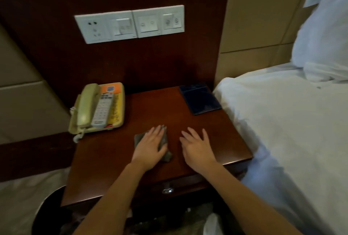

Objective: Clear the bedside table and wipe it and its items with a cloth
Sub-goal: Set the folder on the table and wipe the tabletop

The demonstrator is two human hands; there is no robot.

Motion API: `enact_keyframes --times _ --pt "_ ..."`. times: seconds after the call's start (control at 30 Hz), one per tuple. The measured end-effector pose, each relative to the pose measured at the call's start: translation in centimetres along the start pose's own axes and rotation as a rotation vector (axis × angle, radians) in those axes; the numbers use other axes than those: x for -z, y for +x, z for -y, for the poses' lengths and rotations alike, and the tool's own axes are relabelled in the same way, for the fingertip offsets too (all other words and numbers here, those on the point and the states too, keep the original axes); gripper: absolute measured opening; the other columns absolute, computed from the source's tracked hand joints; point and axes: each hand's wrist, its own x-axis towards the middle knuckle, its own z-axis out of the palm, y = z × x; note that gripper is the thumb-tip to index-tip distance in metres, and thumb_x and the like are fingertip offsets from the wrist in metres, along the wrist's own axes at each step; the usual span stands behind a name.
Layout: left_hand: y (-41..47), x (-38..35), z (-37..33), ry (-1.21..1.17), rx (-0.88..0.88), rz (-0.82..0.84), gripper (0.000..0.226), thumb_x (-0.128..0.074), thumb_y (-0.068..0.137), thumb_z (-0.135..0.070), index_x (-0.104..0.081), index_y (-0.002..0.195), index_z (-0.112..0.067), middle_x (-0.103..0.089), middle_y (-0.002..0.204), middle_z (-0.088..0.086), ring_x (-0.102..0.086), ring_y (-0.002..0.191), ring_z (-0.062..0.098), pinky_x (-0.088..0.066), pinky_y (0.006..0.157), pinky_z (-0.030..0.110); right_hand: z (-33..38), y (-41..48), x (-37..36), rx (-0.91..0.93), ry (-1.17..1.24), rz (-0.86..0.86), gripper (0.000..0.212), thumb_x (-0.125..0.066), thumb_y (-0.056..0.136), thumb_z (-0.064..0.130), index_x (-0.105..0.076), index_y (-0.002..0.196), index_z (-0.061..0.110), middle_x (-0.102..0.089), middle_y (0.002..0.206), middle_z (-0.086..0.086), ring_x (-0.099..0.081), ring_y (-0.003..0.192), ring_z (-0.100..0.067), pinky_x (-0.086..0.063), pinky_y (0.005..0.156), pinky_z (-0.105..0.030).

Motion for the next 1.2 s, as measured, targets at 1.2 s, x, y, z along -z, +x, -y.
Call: enact_keyframes --times 1.2 --pt "-7.9 4.1 16.4 0.067 0.333 -0.118 0.058 -0.023 0.102 -0.037 -0.005 0.152 -0.013 -0.002 0.160 0.003 0.001 0.147 0.014 0.003 0.117 0.026 14.0 8.6 -0.4 0.117 0.084 -0.222 0.036 -0.041 0.098 0.022 -0.051 0.133 0.021 -0.056 0.131 0.004 -0.050 0.121 -0.013 -0.040 0.102 -0.032"
